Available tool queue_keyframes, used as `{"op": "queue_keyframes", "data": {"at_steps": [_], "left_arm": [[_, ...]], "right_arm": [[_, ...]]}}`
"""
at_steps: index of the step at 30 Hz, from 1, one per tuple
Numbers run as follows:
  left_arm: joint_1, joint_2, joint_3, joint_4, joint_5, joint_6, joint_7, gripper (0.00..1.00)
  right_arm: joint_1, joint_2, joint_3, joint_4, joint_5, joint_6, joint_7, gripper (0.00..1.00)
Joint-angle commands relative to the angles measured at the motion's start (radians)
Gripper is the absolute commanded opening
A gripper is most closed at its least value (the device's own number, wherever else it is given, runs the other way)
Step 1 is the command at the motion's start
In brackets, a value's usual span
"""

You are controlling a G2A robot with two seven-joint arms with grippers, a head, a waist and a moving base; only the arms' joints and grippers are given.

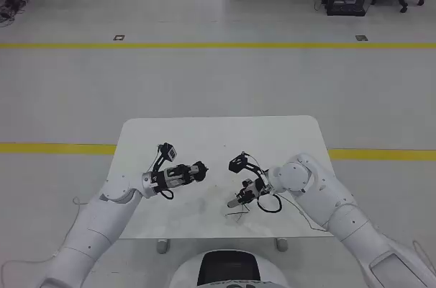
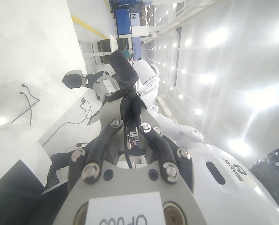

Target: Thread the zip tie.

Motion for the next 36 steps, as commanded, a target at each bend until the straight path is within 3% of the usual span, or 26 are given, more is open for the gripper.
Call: {"op": "queue_keyframes", "data": {"at_steps": [1,5,11,16,22,25,29,36], "left_arm": [[0.0,0.0,0.0,0.0,0.0,0.0,0.0,0.0],[0.031,0.008,-0.027,-0.017,0.0,0.0,0.018,0.0],[0.136,0.036,-0.143,-0.063,0.006,0.0,-0.022,0.0],[0.191,0.053,-0.223,-0.08,-0.014,0.0,-0.037,0.0],[0.199,0.058,-0.233,-0.082,-0.022,0.015,-0.059,0.0],[0.199,0.058,-0.233,-0.082,-0.022,0.015,-0.059,0.0],[0.199,0.058,-0.233,-0.082,-0.022,0.015,-0.059,0.0],[0.199,0.058,-0.233,-0.082,-0.022,0.015,-0.059,0.0]], "right_arm": [[0.0,0.0,0.0,0.0,0.0,0.0,0.0,1.0],[0.0,0.0,0.0,0.0,0.0,0.0,0.0,1.0],[0.0,0.0,0.0,0.0,0.0,0.0,0.0,1.0],[0.0,0.0,0.0,0.0,0.0,0.0,0.0,1.0],[-0.002,0.0,-0.004,-0.009,-0.011,0.0,-0.01,1.0],[0.012,0.004,-0.042,-0.044,-0.108,0.0,0.011,1.0],[0.056,0.006,-0.105,-0.068,-0.172,0.0,0.063,1.0],[0.173,-0.01,-0.256,-0.016,-0.16,0.0,0.107,1.0]]}}
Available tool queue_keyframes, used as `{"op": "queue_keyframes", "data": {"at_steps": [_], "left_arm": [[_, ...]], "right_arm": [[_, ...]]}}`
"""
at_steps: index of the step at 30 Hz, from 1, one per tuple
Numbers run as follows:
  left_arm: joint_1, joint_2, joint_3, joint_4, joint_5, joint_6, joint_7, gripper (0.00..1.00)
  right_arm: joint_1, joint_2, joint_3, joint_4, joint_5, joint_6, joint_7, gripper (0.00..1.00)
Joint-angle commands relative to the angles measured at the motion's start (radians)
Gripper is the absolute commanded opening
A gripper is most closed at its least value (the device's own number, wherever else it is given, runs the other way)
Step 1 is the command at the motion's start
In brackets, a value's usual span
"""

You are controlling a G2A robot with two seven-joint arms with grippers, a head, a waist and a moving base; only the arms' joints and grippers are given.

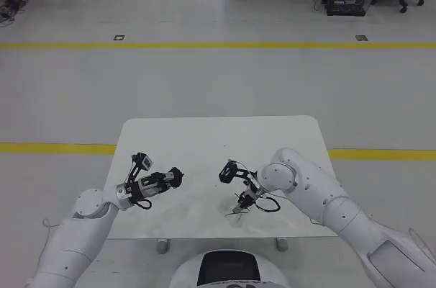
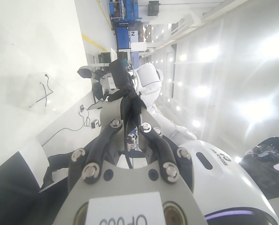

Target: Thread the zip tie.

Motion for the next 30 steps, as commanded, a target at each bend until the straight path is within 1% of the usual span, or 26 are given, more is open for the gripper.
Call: {"op": "queue_keyframes", "data": {"at_steps": [1,3,10,12,14,19,22,30], "left_arm": [[0.0,0.0,0.0,0.0,0.0,0.0,0.0,0.0],[0.0,0.0,0.0,0.0,0.0,0.0,0.0,0.0],[0.0,0.0,0.0,0.0,0.0,0.0,0.0,0.0],[0.0,0.0,0.0,0.0,0.0,0.0,0.0,0.0],[0.0,0.0,0.0,0.0,0.0,0.0,0.0,0.0],[0.0,0.0,0.0,0.0,0.0,0.0,0.0,0.0],[0.0,0.0,0.0,0.0,0.0,0.0,0.0,0.0],[0.0,0.0,0.0,0.0,0.0,0.0,0.0,0.0]], "right_arm": [[0.037,-0.009,-0.056,0.026,0.014,0.0,0.003,1.0],[0.064,-0.016,-0.105,0.038,0.006,0.0,0.01,1.0],[0.064,-0.016,-0.105,0.038,0.006,0.0,0.01,1.0],[0.053,-0.016,-0.117,0.022,-0.007,0.0,-0.022,1.0],[0.055,-0.014,-0.142,0.017,-0.028,0.0,-0.023,1.0],[0.08,-0.016,-0.209,0.014,-0.015,0.0,-0.057,1.0],[0.108,-0.014,-0.271,0.002,-0.016,0.0,-0.083,1.0],[0.111,-0.013,-0.276,0.004,-0.015,0.0,-0.087,1.0]]}}
